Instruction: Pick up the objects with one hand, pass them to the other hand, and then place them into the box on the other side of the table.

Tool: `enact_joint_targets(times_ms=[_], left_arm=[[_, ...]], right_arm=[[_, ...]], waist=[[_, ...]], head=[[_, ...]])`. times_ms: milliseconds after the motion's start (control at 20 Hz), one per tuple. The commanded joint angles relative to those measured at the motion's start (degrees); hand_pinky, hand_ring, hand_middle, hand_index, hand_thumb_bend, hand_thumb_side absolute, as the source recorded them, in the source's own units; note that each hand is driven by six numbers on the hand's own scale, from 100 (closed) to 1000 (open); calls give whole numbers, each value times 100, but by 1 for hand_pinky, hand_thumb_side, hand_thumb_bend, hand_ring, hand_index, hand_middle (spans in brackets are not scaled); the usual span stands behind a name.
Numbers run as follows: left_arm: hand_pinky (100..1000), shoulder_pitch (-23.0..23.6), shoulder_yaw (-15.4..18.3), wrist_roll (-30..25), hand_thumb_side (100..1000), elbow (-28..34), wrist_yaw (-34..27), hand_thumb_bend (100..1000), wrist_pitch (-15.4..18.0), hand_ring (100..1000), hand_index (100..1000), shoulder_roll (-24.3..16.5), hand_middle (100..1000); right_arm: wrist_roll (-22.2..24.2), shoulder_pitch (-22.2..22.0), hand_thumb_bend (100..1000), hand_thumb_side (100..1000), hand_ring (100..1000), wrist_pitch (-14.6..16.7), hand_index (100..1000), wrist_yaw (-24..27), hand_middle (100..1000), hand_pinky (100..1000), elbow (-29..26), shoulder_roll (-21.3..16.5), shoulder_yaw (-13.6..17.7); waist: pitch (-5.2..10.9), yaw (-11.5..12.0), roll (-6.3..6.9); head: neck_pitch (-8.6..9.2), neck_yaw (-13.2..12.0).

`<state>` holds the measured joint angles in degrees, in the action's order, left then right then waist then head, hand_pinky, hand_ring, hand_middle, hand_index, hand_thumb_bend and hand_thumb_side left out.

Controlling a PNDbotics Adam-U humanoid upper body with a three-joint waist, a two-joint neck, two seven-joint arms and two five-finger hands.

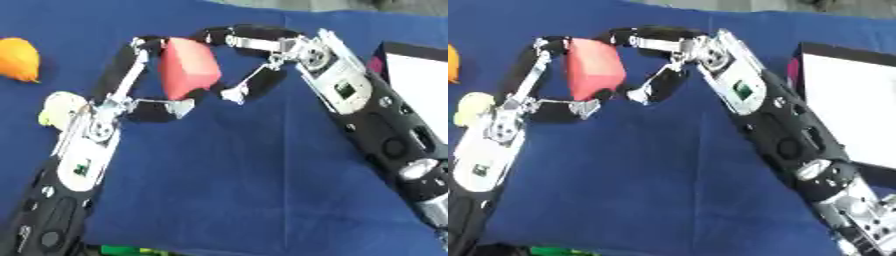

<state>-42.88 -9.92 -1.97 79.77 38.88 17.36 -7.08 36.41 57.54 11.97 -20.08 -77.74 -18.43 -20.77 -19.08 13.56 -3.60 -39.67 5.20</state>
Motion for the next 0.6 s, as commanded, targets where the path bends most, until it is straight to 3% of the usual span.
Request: enact_joint_targets(times_ms=[50,600], left_arm=[[746,-111,-4,55,248,-78,228,100,59,534,553,6,453],[740,-191,-24,266,235,-236,483,100,158,533,550,36,451]], right_arm=[[131,172,100,203,1000,-110,1000,229,1000,1000,-240,-4,-7],[385,171,100,219,1000,-144,1000,162,1000,1000,-175,1,13]], waist=[[106,11,26],[98,15,11]], head=[[1,21],[-19,54]])
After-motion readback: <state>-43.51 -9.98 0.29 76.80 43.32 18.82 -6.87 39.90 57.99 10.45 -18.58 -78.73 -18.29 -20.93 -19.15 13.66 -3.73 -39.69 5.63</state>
